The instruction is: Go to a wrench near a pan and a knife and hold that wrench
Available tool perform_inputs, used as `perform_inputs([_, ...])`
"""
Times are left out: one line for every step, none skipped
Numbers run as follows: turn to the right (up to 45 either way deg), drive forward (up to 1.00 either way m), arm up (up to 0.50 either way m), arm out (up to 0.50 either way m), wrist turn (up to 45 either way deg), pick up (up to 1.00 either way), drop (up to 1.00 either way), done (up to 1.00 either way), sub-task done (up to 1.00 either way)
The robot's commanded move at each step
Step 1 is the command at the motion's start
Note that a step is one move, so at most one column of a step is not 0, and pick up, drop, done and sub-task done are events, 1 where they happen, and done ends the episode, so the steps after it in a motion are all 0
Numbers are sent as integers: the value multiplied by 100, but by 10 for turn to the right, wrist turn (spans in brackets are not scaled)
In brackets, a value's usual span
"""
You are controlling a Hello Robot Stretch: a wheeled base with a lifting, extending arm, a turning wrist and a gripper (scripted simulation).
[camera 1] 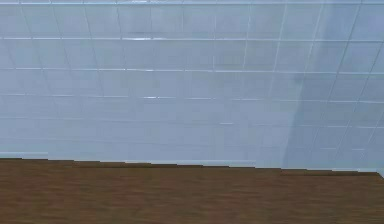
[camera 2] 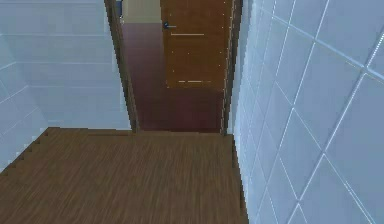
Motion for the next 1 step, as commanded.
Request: perform_inputs([30, 0, 0, 0, 0, 0, 0, 0, 0])
